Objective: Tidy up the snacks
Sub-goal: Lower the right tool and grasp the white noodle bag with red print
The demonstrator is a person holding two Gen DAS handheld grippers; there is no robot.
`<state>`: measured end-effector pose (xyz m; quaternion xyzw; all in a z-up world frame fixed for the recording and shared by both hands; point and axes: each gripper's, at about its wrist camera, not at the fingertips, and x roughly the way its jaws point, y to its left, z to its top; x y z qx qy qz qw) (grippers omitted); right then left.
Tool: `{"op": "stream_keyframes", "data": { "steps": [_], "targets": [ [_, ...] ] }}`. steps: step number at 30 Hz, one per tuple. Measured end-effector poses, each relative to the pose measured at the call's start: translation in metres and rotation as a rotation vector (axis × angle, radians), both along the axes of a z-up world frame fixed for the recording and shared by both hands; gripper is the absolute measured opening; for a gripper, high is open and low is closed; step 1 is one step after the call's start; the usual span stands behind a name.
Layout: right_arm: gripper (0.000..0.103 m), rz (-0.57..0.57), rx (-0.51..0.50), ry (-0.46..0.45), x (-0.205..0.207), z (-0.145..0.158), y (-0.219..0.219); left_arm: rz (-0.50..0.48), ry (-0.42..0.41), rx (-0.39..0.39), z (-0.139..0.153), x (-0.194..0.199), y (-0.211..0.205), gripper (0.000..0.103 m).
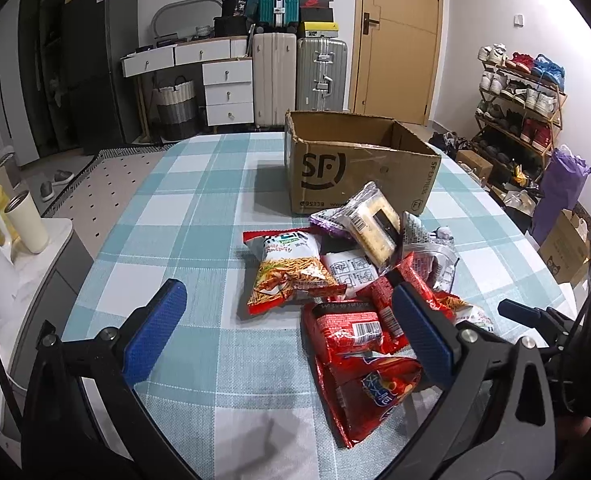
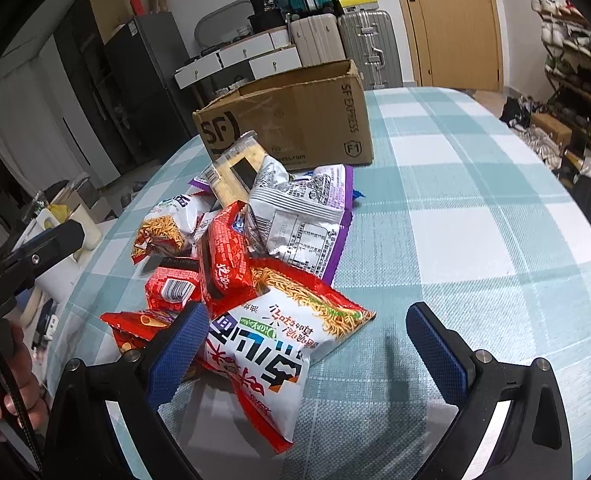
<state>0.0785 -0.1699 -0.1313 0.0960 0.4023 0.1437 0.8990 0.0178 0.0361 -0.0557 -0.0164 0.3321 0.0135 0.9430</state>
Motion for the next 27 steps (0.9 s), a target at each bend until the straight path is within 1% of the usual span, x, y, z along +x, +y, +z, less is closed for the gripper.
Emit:
{"op": "stream_keyframes", "data": {
  "steps": [3,9,11,12,14,15,19,23,27],
  "targets": [
    [0.090,0.021,0.030,0.023,0.0020,-0.0002,0.0006,0.000,-0.001,-0.005,0.0014,-0.0010,0.0010,0.102],
    [0.081,0.046,0.041,0.032,0.0006,-0.0003,0.0065,-0.006,0.005,-0.005,0.0016,-0.0016,-0.0010,0.102],
    [0.068,0.053,0.060,0.034,0.0006,0.0002,0.0056,-0.005,0.007,-0.007,0.0015,-0.0017,-0.0009,0.102],
    [0.065,0.057,0.070,0.038,0.0007,0.0000,0.0053,-0.005,0.006,-0.007,0.0013,-0.0019,-0.0010,0.102],
    [0.048,0.079,0.085,0.053,0.0012,-0.0009,0.0065,-0.003,0.010,-0.011,0.0014,-0.0024,-0.0009,0.102],
    [0.046,0.084,0.075,0.063,0.0016,-0.0025,0.0080,-0.002,0.011,-0.013,0.0018,-0.0030,-0.0010,0.102],
    [0.044,0.086,0.098,0.077,0.0012,-0.0039,0.0062,-0.004,0.012,-0.010,0.0036,-0.0042,0.0000,0.102],
    [0.038,0.090,0.102,0.071,-0.0001,-0.0012,0.0056,-0.005,0.018,-0.011,0.0047,-0.0055,0.0026,0.102],
    [0.036,0.097,0.103,0.056,-0.0045,0.0010,0.0042,0.003,0.029,-0.013,0.0024,-0.0079,0.0073,0.102]
  ]
}}
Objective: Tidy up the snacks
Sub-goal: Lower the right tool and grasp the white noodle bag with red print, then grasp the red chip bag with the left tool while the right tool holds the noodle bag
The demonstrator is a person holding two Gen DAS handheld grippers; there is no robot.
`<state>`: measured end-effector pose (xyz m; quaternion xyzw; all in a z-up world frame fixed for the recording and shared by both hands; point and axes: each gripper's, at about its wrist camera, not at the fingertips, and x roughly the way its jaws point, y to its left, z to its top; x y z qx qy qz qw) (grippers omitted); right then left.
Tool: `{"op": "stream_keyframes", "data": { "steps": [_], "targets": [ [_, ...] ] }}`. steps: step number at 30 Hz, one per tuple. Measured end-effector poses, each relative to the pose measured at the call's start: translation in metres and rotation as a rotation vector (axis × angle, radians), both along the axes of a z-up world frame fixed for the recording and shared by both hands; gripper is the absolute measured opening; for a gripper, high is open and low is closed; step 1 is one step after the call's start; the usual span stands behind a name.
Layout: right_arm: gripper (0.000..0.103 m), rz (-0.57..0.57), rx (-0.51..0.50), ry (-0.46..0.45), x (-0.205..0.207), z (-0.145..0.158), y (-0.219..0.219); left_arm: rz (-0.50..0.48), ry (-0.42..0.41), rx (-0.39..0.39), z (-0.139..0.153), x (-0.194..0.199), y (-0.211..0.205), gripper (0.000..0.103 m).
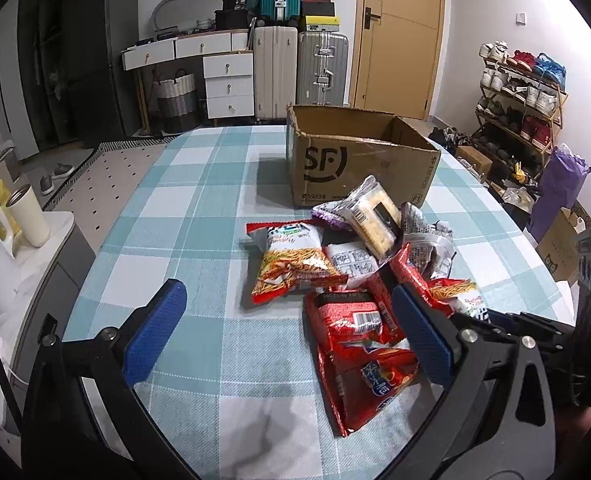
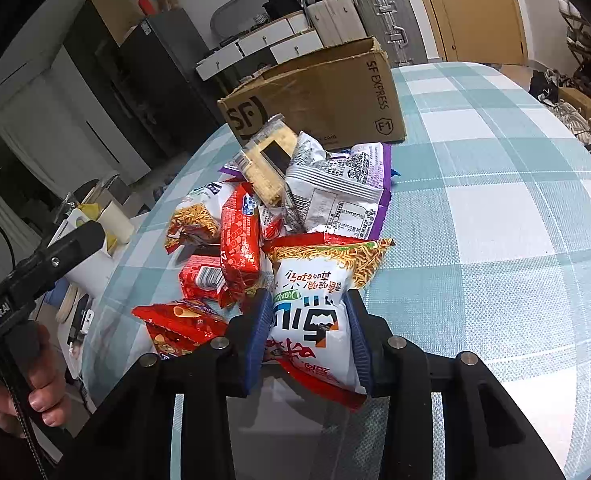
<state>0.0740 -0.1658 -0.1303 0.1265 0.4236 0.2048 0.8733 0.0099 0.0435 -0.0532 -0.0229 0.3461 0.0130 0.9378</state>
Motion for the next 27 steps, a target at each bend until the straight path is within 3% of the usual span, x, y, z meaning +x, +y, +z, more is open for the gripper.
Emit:
{"op": "stream_keyframes", "data": {
  "steps": [5,21,27],
  "targets": [
    [0.031,-0.008,0.002,-0.036,-0.011,0.005,-0.005,-0.001,0.015,-0.006,-0.005,-0.006,0.007,0.102],
    [0.027,-0.032,0.046,-0.062,-0.024,0.003,-0.023,-0.017,0.100,-0.039,-0.036,-0.013,0.018,0.102],
    [0.027,-0.049,0.086,-0.064,-0.026,0.004,-0.032,-0.060,0.083,-0.069,-0.037,-0.020,0.017,0.102]
  ]
}}
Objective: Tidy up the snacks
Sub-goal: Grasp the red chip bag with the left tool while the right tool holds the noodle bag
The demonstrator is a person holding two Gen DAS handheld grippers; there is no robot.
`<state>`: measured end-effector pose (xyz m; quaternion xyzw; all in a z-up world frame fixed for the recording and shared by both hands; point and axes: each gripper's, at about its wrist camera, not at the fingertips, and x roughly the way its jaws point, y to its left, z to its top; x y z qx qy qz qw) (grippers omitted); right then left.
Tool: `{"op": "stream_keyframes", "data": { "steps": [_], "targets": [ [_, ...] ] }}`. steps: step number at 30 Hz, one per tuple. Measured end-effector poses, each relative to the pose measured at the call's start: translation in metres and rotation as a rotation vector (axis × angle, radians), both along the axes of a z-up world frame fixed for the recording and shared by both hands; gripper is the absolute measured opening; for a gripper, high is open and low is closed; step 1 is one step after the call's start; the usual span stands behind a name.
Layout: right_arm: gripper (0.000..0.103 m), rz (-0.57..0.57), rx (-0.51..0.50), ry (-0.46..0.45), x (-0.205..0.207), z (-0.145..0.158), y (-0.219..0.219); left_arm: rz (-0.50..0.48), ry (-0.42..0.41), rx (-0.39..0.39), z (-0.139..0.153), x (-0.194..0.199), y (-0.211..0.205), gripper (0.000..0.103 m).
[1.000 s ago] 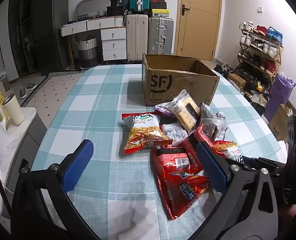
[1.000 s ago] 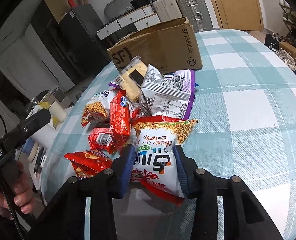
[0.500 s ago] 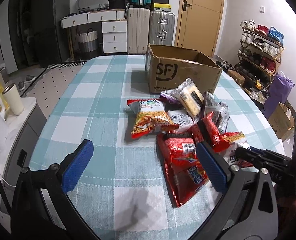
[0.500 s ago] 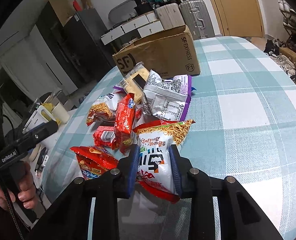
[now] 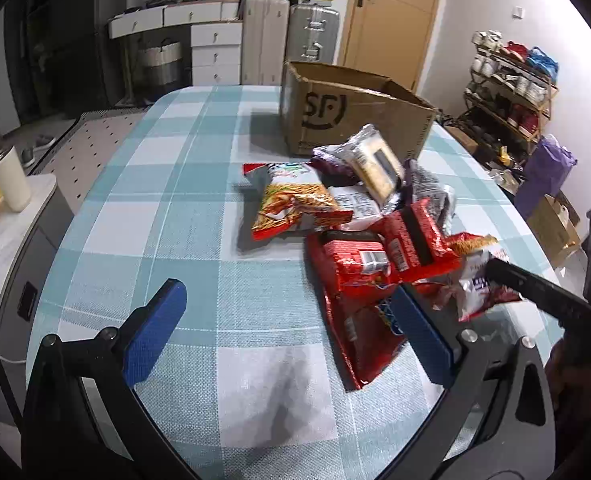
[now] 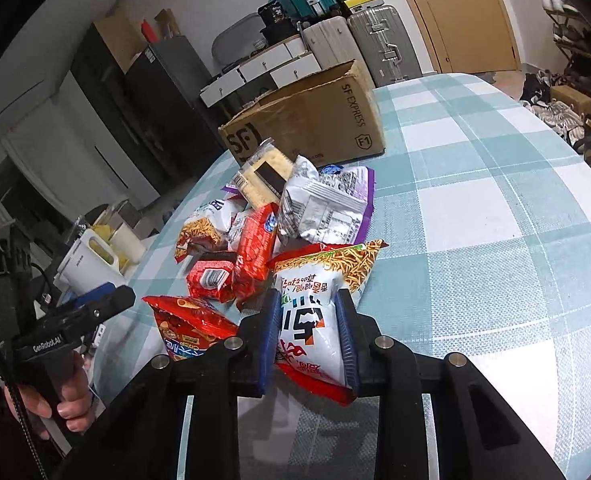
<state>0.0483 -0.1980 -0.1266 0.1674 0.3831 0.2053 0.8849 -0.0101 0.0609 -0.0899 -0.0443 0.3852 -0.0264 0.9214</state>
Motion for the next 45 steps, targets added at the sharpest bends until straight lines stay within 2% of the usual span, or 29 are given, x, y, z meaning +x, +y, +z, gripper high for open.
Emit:
{"op": "stream_keyframes", "data": {
  "steps": [3,9,14,18,24,26,30,32,36,40,45],
  "targets": [
    [0.027,-0.016,0.014,-0.007,0.000,0.002,-0.005,-0.029,-0.025,0.006,0.003,-0.006,-0.005,0.102],
    [0.027,-0.030,0.021,-0.026,-0.003,0.007,-0.010,-0.120,-0.018,-0.043,0.002,-0.011,-0.021,0.102],
    [0.027,-0.042,0.016,-0.043,-0.008,0.011,-0.013,-0.148,0.012,-0.034,-0.008,-0.003,-0.037,0.102],
    [0.027,-0.056,0.020,-0.043,-0.010,0.010,-0.018,-0.178,0.044,-0.074,-0.017,0.006,-0.047,0.102],
    [0.027,-0.063,0.027,-0.042,-0.011,0.010,-0.021,-0.190,0.075,-0.062,-0.030,0.020,-0.062,0.101],
    [0.027,-0.062,0.024,-0.046,-0.012,0.011,-0.021,-0.196,0.093,-0.061,-0.034,0.025,-0.065,0.093],
    [0.027,-0.058,0.023,-0.044,-0.012,0.011,-0.021,-0.209,0.133,-0.089,-0.044,0.032,-0.067,0.067],
    [0.027,-0.057,0.025,-0.044,-0.012,0.010,-0.021,-0.202,0.133,-0.097,-0.047,0.034,-0.066,0.060],
    [0.027,-0.053,0.022,-0.046,-0.012,0.010,-0.020,-0.201,0.133,-0.131,-0.048,0.038,-0.061,0.053],
    [0.027,-0.048,0.024,-0.040,-0.012,0.010,-0.018,-0.224,0.121,-0.126,-0.047,0.038,-0.060,0.048],
    [0.027,-0.048,0.021,-0.040,-0.011,0.011,-0.016,-0.227,0.118,-0.143,-0.046,0.036,-0.057,0.045]
  ]
}}
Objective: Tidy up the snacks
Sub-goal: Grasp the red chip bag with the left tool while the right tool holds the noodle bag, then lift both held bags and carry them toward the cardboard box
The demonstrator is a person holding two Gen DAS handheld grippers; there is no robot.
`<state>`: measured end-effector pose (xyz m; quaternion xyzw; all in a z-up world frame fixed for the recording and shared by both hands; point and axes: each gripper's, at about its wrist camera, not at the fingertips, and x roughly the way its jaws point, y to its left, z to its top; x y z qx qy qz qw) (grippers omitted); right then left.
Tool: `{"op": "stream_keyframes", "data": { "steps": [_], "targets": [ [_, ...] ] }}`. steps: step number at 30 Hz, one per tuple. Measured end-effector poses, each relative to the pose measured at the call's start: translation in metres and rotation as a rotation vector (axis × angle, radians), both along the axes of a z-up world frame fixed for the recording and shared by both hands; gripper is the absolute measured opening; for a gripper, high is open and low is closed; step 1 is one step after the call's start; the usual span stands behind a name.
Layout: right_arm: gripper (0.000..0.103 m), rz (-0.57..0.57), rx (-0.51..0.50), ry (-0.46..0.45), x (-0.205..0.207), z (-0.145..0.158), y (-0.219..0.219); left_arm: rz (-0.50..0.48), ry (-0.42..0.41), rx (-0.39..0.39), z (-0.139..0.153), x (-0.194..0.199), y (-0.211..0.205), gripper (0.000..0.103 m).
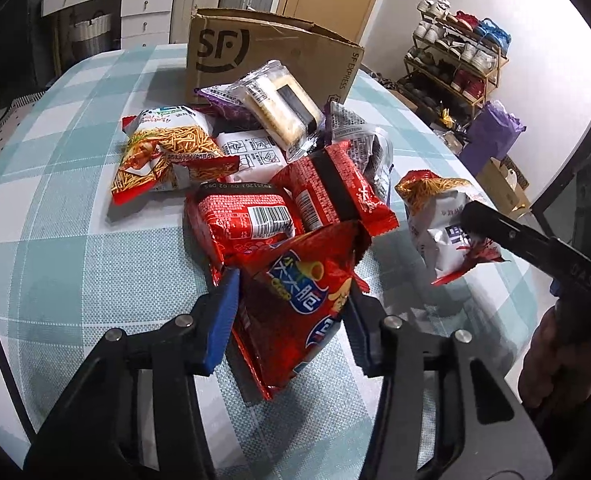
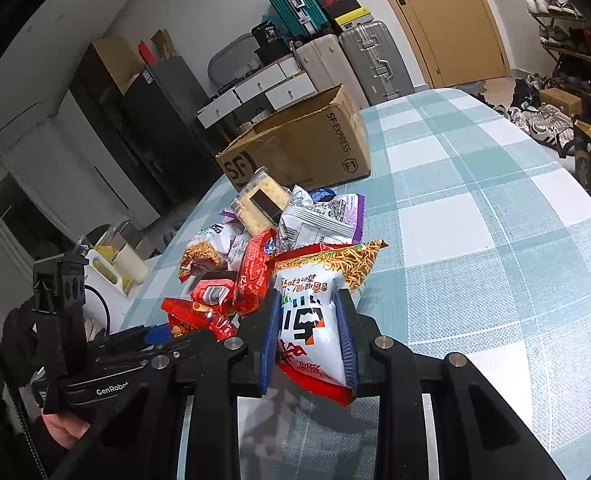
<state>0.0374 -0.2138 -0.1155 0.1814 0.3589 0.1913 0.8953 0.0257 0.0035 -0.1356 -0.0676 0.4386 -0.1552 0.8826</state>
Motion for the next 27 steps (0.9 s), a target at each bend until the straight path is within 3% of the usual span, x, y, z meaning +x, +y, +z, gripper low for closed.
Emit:
{"op": "stream_keyframes", "data": {
  "steps": [27],
  "targets": [
    [0.027,0.005,-0.021,-0.021,-0.003,0.011,0.008,-0.007,-0.015,-0.067,0.009,-0.016,0.015,0.032]
  ]
}}
